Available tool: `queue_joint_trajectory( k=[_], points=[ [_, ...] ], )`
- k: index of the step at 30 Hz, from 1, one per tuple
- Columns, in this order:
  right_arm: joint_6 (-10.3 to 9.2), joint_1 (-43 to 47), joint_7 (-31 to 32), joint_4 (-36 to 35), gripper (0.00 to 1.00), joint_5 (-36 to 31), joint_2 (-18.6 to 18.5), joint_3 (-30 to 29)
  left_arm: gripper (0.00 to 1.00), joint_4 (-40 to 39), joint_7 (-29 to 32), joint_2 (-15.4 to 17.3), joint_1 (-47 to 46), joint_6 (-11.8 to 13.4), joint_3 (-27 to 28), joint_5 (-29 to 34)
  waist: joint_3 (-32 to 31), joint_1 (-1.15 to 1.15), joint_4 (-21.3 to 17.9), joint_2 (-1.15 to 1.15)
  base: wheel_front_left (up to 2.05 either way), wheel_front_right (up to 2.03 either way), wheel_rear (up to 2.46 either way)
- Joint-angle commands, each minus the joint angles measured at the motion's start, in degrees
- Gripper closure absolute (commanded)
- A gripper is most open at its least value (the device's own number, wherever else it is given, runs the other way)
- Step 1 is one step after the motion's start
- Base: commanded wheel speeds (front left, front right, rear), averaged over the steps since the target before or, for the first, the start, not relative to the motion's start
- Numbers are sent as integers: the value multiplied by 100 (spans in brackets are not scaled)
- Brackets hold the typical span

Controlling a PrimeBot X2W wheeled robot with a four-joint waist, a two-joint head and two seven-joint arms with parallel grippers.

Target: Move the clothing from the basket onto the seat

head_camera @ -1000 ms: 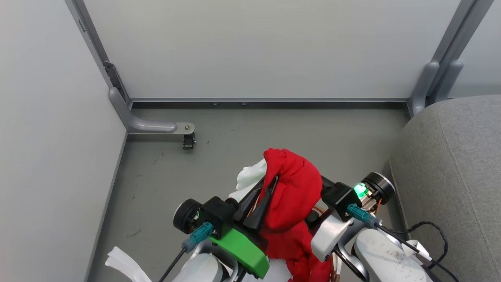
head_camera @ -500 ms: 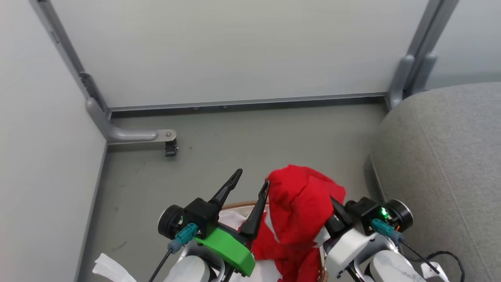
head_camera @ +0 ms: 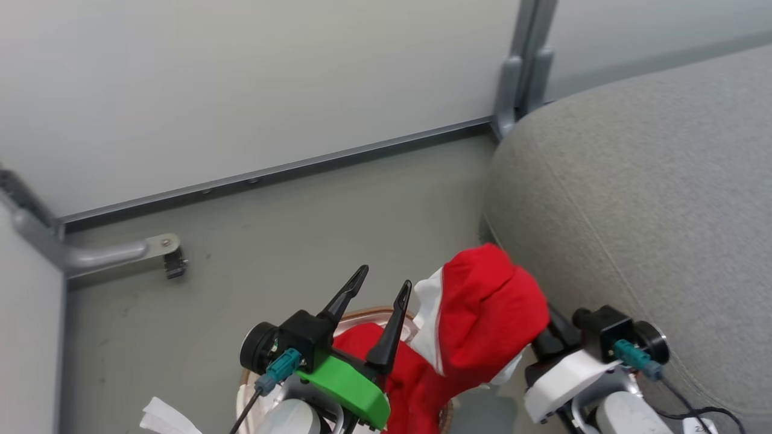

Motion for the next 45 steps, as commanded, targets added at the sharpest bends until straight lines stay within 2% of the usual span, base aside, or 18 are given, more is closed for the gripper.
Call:
queue_joint_trajectory(
  k=[1,10,24,33,36,45],
  points=[
    [-5,83,-29,-66,100,52,-4,-154,0,-14,-5,15,8,-16,16,-11,133,0,-643,0,0,0,0],
    [-5,206,-29,-150,100,33,45,-595,0,53,-5,20,-116,-15,-192,-85,266,0,-1268,0,0,0,0],
    [-5,125,-29,-318,100,105,73,-1081,0,112,-5,21,-240,-10,-232,13,587,0,-1738,0,0,0,0],
    [-5,-413,-29,-423,100,-90,33,-1313,0,159,-5,182,-479,-10,-403,85,1115,0,-1744,0,0,0,0],
    [-5,-805,-29,-429,100,-176,-111,-1489,0,161,-5,281,-590,-10,-470,98,1362,0,-1681,0,0,0,0],
    [-5,-2244,-28,-120,100,-395,-845,-1726,0,159,-4,607,-1106,-10,-655,177,2284,0,-1360,0,0,0,0]
  ],
)
